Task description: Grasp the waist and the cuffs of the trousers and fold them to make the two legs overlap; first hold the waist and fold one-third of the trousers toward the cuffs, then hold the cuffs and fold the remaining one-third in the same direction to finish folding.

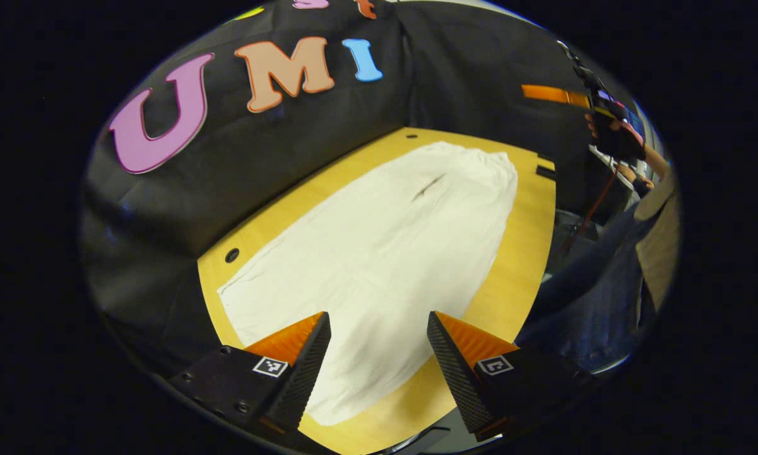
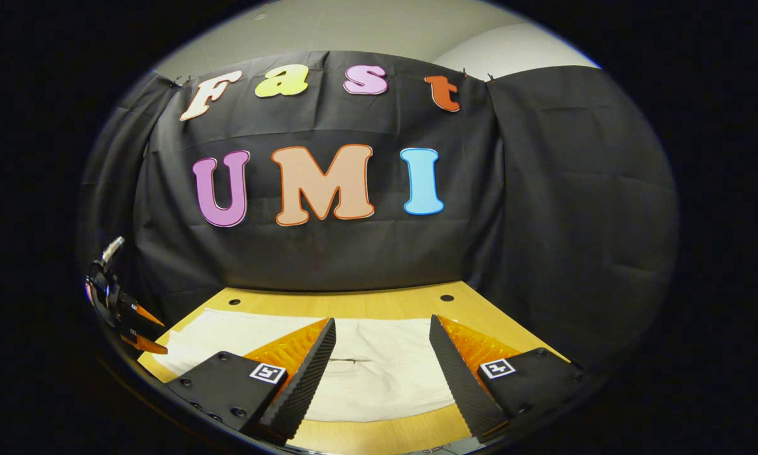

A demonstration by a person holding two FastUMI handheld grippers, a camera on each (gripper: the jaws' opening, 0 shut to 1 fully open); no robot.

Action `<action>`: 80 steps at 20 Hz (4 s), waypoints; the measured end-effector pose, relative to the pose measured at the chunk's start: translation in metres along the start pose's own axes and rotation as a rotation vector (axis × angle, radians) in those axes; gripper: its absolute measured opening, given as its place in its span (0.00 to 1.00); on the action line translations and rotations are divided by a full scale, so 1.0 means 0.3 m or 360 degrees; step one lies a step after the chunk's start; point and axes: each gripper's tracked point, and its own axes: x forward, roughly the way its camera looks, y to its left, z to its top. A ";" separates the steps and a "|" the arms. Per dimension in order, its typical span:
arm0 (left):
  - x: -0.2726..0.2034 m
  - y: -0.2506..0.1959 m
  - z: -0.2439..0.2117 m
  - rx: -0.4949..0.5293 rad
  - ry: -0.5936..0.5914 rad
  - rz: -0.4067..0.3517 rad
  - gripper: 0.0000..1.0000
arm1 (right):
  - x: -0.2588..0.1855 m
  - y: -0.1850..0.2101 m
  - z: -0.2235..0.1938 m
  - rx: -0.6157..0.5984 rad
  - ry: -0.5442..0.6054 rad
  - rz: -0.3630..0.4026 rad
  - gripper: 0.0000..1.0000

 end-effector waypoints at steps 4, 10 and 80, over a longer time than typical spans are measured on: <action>0.040 -0.059 -0.200 0.0155 0.0283 -0.0178 0.90 | 0.008 -0.044 -0.018 0.0022 0.0045 -0.0044 0.96; 0.071 -0.090 -0.423 0.0304 0.0610 -0.0358 0.85 | 0.018 -0.077 -0.047 -0.0021 0.0095 -0.0081 0.96; 0.141 -0.024 -0.501 0.0338 0.1157 -0.0321 0.00 | 0.366 -0.395 -0.938 -0.1784 0.1749 0.1239 0.15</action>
